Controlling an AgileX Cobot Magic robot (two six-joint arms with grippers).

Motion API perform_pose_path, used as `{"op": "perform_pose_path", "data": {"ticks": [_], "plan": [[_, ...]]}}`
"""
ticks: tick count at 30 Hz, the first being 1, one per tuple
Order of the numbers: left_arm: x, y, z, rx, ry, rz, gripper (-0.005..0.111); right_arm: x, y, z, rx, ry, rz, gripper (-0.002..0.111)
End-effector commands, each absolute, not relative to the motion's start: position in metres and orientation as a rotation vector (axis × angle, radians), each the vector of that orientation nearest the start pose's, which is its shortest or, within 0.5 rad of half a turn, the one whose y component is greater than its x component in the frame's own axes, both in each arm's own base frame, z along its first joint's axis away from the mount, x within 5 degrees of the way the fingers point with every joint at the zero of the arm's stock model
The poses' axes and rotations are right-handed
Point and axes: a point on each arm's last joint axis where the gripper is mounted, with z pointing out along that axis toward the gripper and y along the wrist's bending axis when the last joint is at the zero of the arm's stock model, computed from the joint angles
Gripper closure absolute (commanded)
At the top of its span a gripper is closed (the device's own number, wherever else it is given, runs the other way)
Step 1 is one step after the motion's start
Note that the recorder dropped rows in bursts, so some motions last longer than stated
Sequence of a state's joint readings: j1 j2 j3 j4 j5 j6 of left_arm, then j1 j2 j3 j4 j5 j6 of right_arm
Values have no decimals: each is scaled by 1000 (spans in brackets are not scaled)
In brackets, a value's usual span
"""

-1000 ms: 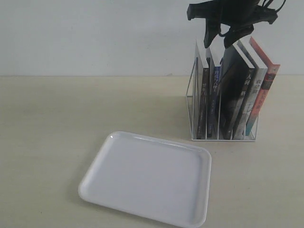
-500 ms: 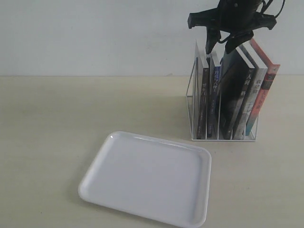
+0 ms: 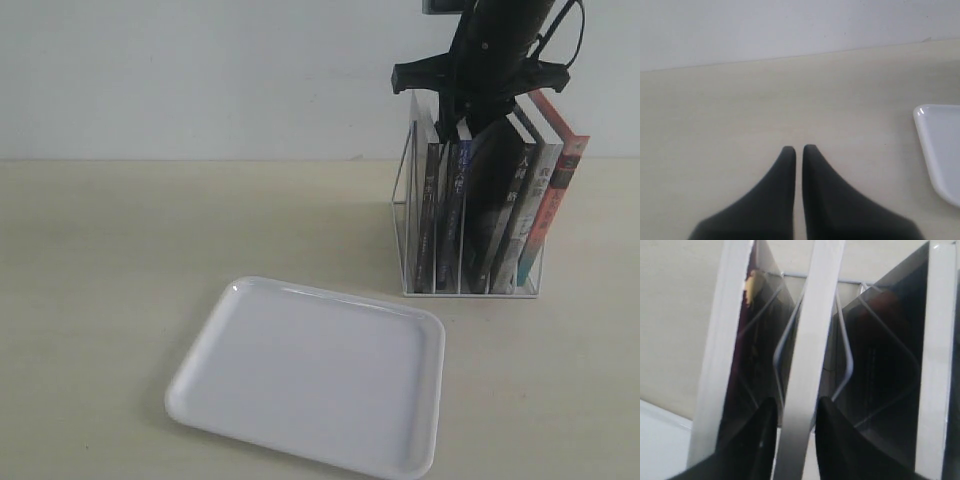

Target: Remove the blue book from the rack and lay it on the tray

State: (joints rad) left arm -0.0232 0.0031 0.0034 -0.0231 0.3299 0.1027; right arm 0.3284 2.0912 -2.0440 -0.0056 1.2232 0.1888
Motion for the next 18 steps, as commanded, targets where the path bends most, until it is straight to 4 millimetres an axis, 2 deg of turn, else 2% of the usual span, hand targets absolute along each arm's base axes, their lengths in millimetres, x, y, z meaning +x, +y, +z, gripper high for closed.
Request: {"op": "perform_pose_path", "data": {"ticks": [1,5,9,15,18], "plan": [[54,-2,185,97,1795,35,102,433,147,299,-202,2746,121,87],[54,-2,185,97,1795,35,102,433,147,299,-202,2746,121,89],[54,-2,185,97,1795,35,102,433,147,299,-202,2746,121,107],[54,-2,185,97,1795,35,102,433,147,300,-202,2744,122,108],[54,-2,185,97,1795,35,102,429,145,311,-199,2721,132,108]]}}
